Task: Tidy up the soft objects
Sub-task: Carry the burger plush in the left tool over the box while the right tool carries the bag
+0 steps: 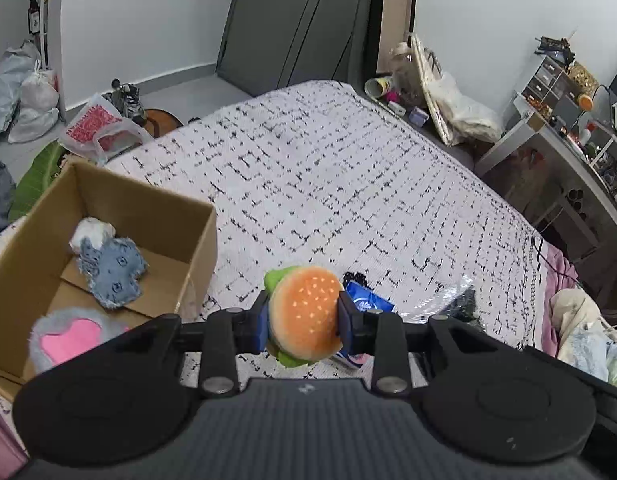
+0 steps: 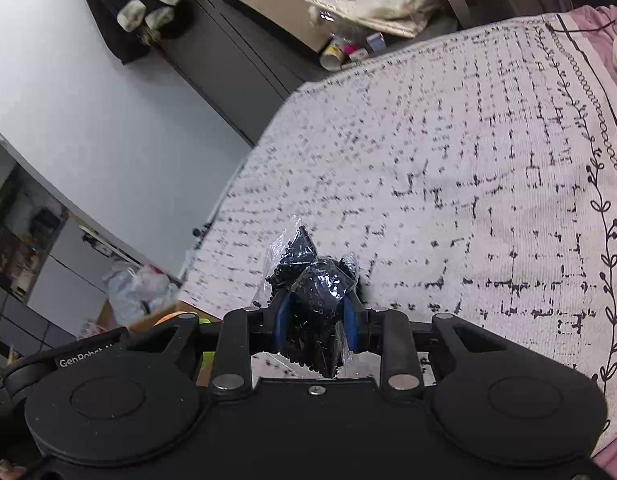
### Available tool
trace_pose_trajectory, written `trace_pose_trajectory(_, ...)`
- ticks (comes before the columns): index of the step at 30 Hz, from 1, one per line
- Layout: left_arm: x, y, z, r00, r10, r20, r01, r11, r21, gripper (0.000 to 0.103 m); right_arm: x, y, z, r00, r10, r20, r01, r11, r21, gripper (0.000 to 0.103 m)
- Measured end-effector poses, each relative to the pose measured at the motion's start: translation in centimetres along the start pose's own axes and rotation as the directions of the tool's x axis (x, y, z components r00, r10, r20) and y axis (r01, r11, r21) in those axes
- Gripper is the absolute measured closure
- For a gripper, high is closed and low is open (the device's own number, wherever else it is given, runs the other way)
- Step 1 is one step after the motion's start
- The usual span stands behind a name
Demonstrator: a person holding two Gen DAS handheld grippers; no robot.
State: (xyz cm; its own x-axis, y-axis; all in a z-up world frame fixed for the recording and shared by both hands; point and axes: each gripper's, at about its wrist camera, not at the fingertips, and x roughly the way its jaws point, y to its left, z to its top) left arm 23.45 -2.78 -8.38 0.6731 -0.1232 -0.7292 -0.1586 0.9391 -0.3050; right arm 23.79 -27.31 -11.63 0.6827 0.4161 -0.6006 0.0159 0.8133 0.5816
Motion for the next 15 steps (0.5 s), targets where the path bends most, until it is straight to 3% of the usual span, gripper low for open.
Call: trace_pose_trajectory(15,-4.5,2.0,1.2,0.996,0.057,0.068,-0.056,0.998,-0.013,0.07,-3.2,1.7,0.3,0.995,0.086,0.047,-0.084,0.996,-0.041,0.076)
